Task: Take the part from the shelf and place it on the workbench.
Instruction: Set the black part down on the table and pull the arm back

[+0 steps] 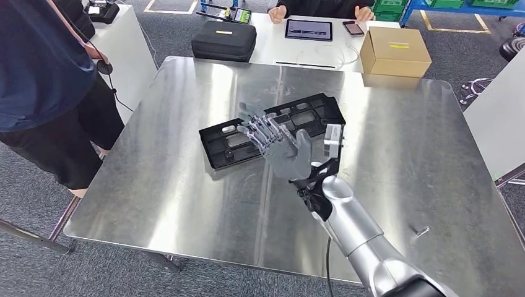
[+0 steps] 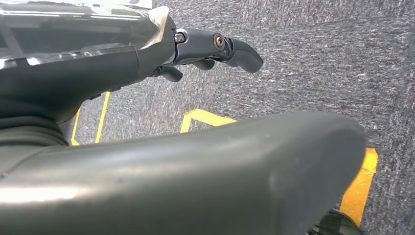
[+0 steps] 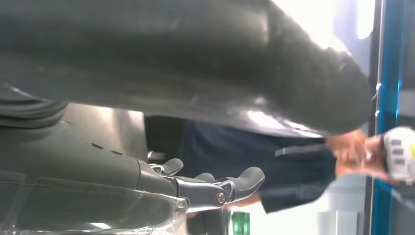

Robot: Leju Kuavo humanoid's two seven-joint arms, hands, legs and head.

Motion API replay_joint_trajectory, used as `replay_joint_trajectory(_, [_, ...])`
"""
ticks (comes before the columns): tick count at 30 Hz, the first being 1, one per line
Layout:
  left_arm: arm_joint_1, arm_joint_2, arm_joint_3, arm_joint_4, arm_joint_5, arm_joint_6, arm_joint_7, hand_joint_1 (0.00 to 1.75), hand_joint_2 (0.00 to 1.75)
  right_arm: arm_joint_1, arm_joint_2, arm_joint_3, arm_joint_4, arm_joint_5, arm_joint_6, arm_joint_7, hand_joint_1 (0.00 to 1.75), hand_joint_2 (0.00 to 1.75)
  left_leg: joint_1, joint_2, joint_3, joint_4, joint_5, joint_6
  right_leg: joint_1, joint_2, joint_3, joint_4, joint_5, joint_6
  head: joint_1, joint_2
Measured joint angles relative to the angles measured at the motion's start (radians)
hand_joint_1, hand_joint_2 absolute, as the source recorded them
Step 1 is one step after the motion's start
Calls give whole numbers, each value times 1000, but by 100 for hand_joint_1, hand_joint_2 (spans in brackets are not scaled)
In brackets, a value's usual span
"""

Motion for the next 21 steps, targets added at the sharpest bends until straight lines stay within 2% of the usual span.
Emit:
replay_joint_trajectory(8, [-2, -25, 14, 0, 4, 38, -3, 0, 0, 140, -18, 110, -196, -1, -80, -24, 0, 0, 0, 0, 0, 0, 0, 0, 0, 0, 0, 0, 0, 0, 0, 0])
replay_joint_trajectory(15, [-4, -29, 13, 0, 2, 1, -16, 0, 0, 233, -25, 131, -321, 14, -127, -25, 0, 0, 0, 0, 0, 0, 0, 0, 0, 0, 0, 0, 0, 0, 0, 0])
replay_joint_trajectory(21, [-4, -26, 13, 0, 0, -11, -16, 0, 0, 268, -31, 136, -371, 29, -145, -26, 0, 0, -2, 0, 0, 1, -1, 1, -4, 0, 1, -1, 0, 0, 0, 0])
